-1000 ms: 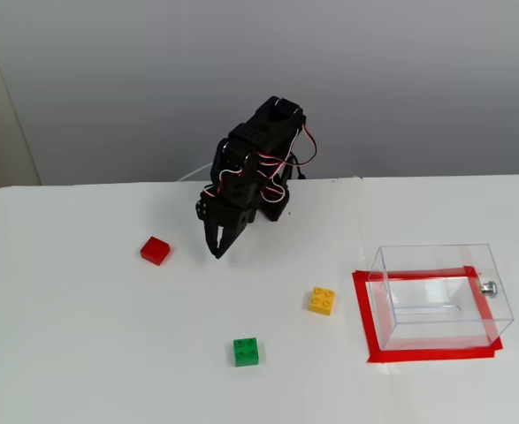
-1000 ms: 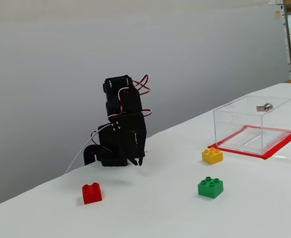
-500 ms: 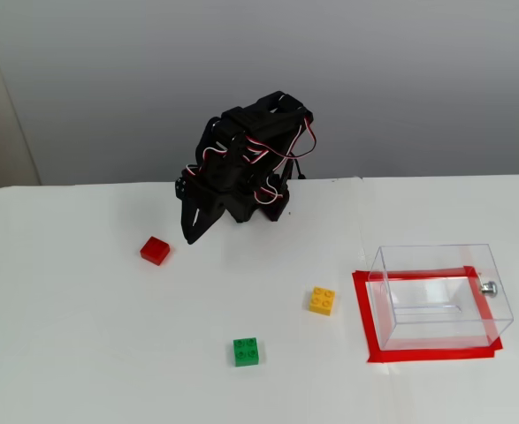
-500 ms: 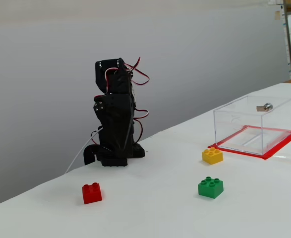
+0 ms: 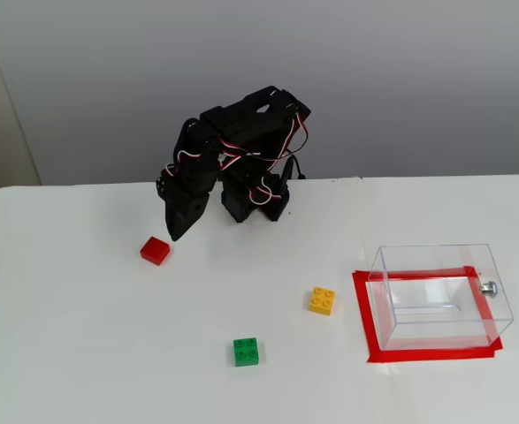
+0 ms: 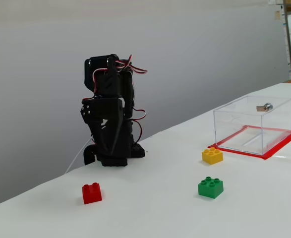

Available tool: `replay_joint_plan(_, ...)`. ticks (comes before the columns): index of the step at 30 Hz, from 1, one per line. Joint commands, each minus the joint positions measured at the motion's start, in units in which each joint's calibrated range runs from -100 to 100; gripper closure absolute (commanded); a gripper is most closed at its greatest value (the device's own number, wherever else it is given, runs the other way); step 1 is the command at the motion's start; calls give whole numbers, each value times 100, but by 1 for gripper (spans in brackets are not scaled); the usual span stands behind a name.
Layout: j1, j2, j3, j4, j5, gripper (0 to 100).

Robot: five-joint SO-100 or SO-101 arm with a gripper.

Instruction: Pick the red lego brick and place it into the transparent box

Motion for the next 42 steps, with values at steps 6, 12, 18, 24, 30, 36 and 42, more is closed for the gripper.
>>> replay_joint_plan(6,693,1105,-750,-73,821,99)
replay_joint_plan(12,767,1148,-678,-30,1521,99)
replay_joint_plan(18,811,1249,-741,-82,1599,99)
replay_joint_plan(24,781,1266,-759,-125,1615,98)
replay_joint_plan(30,818,1733,-759,-900,1620,98)
replay_joint_plan(36,752,2055,-840,-1013,1635,97)
replay_joint_plan(42,707,2030,-714,-639,1829,85)
